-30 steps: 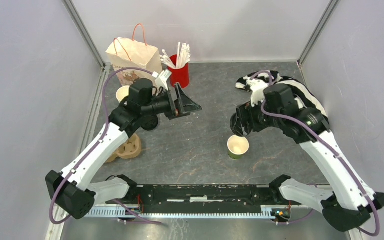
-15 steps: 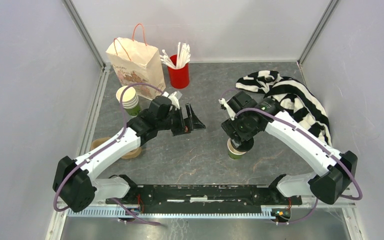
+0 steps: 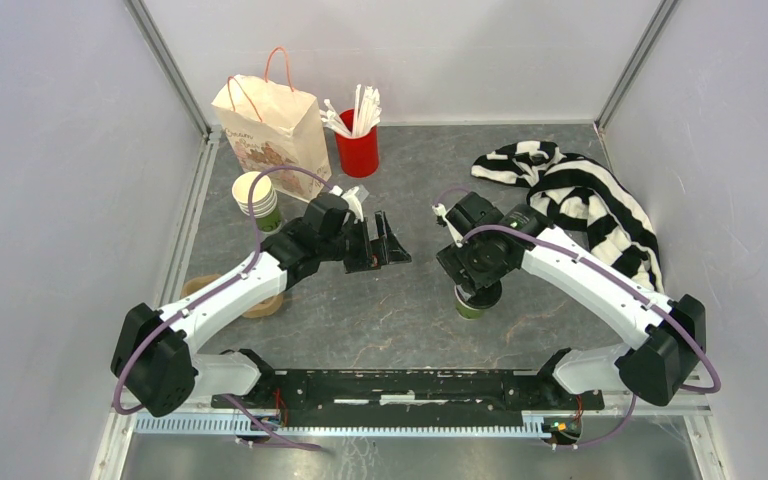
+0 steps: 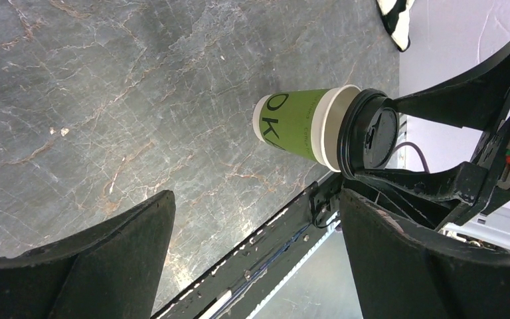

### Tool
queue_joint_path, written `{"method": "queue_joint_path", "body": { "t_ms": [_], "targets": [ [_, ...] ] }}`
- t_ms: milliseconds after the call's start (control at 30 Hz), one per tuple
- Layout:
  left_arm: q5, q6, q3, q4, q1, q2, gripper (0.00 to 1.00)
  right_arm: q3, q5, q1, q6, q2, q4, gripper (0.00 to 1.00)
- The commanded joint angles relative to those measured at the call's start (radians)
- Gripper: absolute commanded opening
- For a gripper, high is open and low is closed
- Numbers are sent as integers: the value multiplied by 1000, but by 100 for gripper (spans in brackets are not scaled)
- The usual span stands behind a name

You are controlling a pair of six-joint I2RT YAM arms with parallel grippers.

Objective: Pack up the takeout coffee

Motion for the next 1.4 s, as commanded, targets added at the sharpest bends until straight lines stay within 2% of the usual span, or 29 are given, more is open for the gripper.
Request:
{"method": "queue_joint_path", "body": {
  "t_ms": [0, 400, 1367],
  "targets": [
    [-13, 57, 14, 21, -1, 2, 98, -8, 35, 5, 19, 5, 45, 83],
    [-27, 98, 35, -23, -1, 13, 98, -63, 23, 5, 29, -10, 82, 84],
    [-10, 105, 47, -26, -1, 32, 99, -17, 63, 6, 17, 6, 85, 91]
  ]
}}
